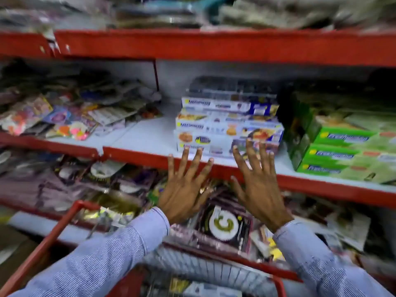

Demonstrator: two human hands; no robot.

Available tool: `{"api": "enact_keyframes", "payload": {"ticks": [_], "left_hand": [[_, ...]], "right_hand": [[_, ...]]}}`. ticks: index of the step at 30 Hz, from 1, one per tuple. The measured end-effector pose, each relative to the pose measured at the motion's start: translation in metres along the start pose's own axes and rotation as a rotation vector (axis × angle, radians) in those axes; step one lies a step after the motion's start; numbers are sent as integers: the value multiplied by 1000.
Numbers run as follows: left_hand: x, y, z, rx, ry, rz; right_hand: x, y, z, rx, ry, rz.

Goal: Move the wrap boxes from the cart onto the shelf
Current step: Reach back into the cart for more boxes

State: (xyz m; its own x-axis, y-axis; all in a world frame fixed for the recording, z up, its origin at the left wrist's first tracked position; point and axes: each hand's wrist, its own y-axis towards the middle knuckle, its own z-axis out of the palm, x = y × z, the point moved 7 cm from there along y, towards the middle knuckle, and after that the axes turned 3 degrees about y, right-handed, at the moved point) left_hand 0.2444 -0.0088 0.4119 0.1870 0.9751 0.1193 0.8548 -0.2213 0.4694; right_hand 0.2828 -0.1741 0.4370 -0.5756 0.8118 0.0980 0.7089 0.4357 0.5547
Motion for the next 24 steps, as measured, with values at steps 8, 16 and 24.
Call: {"api": "enact_keyframes", "payload": {"ticks": [8,16,24], "left_hand": [[-28,-192,115,380,-143,-47],[-66,-351,266,882,-236,56],[-90,-395,370,1119,-278,87]], "right_hand": [[35,-179,131,289,128,-60],[49,-327,305,933,179,-82],[21,-360,432,1183,90,46]]}}
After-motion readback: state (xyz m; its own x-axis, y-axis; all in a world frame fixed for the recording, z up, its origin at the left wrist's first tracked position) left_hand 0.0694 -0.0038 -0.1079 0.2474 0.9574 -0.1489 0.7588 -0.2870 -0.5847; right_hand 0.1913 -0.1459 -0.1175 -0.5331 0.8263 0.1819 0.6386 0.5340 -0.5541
